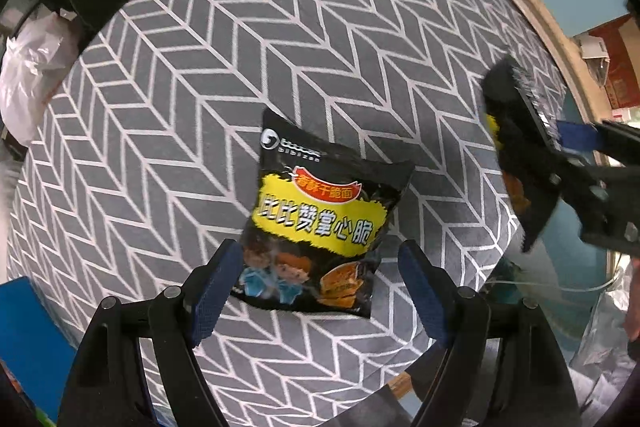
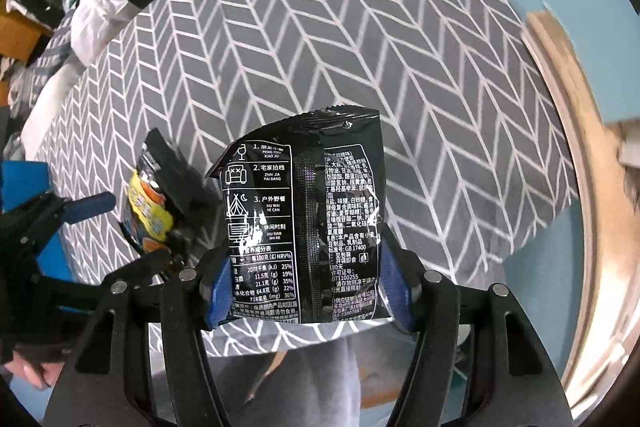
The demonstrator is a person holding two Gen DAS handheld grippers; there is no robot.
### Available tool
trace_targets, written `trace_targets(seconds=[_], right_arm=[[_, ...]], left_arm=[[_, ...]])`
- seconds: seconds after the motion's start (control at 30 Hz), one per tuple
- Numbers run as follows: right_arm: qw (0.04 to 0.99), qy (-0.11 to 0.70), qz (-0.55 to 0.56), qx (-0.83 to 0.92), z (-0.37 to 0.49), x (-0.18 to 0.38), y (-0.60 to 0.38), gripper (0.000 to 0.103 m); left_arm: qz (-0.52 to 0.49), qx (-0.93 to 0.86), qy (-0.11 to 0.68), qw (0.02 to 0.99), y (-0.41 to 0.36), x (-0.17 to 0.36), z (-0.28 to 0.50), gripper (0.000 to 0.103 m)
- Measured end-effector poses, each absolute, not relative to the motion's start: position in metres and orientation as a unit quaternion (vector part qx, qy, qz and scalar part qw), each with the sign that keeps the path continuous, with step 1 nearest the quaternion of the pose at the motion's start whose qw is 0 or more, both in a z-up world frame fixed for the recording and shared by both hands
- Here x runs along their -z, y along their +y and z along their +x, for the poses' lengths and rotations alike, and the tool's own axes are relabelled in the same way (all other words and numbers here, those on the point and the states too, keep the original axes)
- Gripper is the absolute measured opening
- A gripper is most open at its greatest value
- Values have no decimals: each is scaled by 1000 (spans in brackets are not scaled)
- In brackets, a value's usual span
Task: Organize snacks
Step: 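Grasp the black packet with the right gripper while the left grasps the black-yellow snack bag, then lift the black packet and black-yellow bag and carry them over the box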
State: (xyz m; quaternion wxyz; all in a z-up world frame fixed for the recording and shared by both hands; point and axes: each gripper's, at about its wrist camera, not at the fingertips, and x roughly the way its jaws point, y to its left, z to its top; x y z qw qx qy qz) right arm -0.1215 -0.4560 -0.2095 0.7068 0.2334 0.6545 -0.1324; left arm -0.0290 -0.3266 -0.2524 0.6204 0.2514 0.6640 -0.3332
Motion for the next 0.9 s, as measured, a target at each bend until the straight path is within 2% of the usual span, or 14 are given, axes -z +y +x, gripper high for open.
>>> trace_targets(seconds=[0.07, 0.13, 0.3, 0.57, 0.9], right_arm=[[706, 654, 235, 137, -130, 208, -459, 63], [706, 653, 236, 141, -137, 206, -461, 63], [711, 650, 226, 146, -147, 200, -458, 63], [723, 644, 206, 141, -149, 183, -454, 63], [737, 638, 183, 127, -138, 159, -444, 63]], left_arm=[[258, 326, 666, 620, -333, 261, -34, 82], [263, 320, 663, 624, -339, 268, -38, 89], [252, 309, 659, 637, -347, 281, -37, 89], [205, 289, 674, 648, -332, 281, -9, 72], [165, 254, 680, 667, -279, 268, 5, 70]])
